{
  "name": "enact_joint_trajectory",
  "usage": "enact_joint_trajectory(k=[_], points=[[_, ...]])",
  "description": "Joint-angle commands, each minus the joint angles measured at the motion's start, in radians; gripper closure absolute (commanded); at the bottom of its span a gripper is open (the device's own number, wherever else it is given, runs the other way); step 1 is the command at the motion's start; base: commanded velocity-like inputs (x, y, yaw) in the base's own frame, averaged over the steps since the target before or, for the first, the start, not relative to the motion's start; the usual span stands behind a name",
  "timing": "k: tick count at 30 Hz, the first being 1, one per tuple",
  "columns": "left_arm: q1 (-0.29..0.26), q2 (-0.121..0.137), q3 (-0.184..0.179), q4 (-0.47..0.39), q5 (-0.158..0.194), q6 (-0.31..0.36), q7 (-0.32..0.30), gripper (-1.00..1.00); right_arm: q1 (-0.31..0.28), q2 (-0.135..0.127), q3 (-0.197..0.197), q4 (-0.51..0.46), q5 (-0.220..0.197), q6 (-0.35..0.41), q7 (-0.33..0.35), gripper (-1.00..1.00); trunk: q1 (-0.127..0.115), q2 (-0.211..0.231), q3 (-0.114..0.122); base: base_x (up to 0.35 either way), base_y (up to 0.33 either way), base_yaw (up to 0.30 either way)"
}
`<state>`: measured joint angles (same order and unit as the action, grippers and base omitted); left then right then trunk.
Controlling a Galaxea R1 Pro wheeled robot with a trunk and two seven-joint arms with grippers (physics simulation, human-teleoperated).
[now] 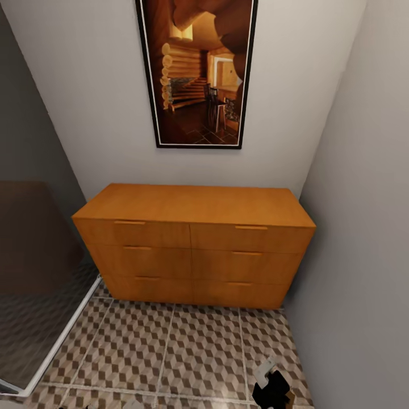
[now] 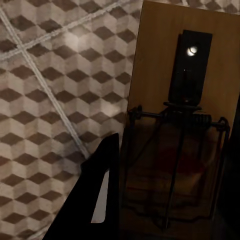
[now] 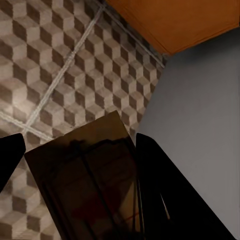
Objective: Take the four mousetraps from the cabinet in the bathroom and place them on the bathroom floor. Make sure all four end up on the same floor surface, and ensure that at least two of them are either under or directly next to the same bathroom sink.
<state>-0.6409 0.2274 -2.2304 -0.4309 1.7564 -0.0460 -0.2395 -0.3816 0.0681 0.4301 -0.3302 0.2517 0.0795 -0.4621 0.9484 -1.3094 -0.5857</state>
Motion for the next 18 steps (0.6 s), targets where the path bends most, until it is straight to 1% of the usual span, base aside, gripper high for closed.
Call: enact_joint_trajectory(k=[1,3,7,10,18], points=[[-0.002,0.0,-0.008,0.0,0.01,-0.005,-0.005,1.0,0.0,0.0,0.004,0.0,0.006,0.0,-0.006,1.0,0.0,-0.001,-0.001,0.0,0.0,0.285],[-0.002,0.001,-0.008,0.002,0.01,-0.005,-0.003,1.0,0.0,0.0,0.003,0.0,0.005,-0.013,-0.007,1.0,0.0,-0.001,-0.001,0.0,0.0,0.286],[-0.002,0.004,-0.008,0.005,0.011,-0.006,0.0,1.0,0.004,0.0,0.0,0.003,0.004,-0.07,-0.007,1.0,0.0,-0.001,-0.001,0.0,0.0,0.288],[-0.002,0.004,-0.008,0.006,0.011,-0.006,0.001,1.0,0.005,-0.001,0.0,0.003,0.003,-0.093,-0.007,1.0,0.0,-0.001,-0.001,0.0,0.0,0.289],[-0.002,0.004,-0.008,0.005,0.011,-0.006,0.002,1.0,0.008,0.0,-0.001,0.018,0.004,-0.104,-0.007,1.0,0.0,-0.001,-0.001,0.0,0.0,0.289]])
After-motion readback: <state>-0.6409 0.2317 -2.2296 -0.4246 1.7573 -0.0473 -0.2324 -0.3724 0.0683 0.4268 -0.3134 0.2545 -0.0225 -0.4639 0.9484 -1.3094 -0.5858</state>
